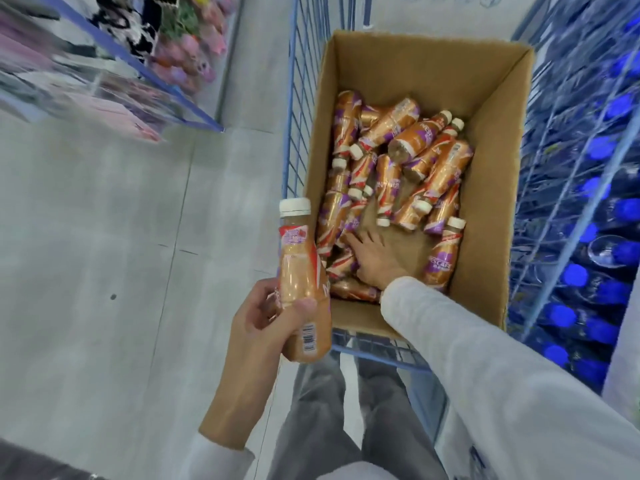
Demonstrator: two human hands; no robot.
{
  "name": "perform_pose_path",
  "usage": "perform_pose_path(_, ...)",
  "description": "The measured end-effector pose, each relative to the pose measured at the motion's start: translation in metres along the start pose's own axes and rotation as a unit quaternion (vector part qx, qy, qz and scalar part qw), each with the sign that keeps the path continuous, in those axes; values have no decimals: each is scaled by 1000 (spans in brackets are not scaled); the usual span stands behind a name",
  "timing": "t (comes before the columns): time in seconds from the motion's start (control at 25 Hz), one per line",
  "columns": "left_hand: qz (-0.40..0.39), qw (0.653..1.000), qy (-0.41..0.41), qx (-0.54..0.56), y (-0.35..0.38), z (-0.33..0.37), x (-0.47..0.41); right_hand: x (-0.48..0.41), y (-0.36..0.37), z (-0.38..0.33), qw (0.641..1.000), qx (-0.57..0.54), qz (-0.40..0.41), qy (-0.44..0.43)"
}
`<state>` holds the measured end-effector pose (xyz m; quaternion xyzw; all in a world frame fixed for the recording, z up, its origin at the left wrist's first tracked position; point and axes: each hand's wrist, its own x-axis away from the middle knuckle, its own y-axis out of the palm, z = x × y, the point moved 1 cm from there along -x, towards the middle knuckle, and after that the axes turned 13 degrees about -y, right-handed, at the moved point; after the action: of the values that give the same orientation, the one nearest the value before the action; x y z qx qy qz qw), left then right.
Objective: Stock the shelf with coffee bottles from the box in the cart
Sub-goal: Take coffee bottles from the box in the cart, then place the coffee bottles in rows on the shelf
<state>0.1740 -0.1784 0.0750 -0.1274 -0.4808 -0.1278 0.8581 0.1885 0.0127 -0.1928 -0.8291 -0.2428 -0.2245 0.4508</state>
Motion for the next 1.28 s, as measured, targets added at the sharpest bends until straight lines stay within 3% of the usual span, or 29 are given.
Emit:
perform_pose_path(0.12, -8, 1000, 2, -9, -2, 2, 1, 15, -1, -2, 999, 38, 15, -21)
perform_pose_path(0.2, -13, 1000, 8, -11, -2, 7, 6, 46, -14, -10, 997, 36, 73, -16)
perform_pose_path(0.32, -43, 999, 10, -20, 0, 22, 21, 110, -34, -40, 973, -108, 192, 62)
perform_pose_path(0.44, -92, 995, 30, -36, 10, 50, 35, 176, -67, -81, 876, -359, 280, 157)
perform_pose_path(0.56, -170, 982, 51, -71, 31, 76, 59, 235, -99, -124, 774, -468, 377, 200)
perform_pose_path(0.84, -345, 915, 105, -183, 113, 93, 131, 369, -125, -195, 558, -481, 618, 276)
perform_pose_path(1.08, -445, 836, 148, -285, 176, 45, 203, 478, -98, -225, 411, -465, 723, 303)
perform_pose_path(1.28, -531, 767, 134, -334, 212, -38, 287, 576, -29, -263, 299, -407, 792, 343)
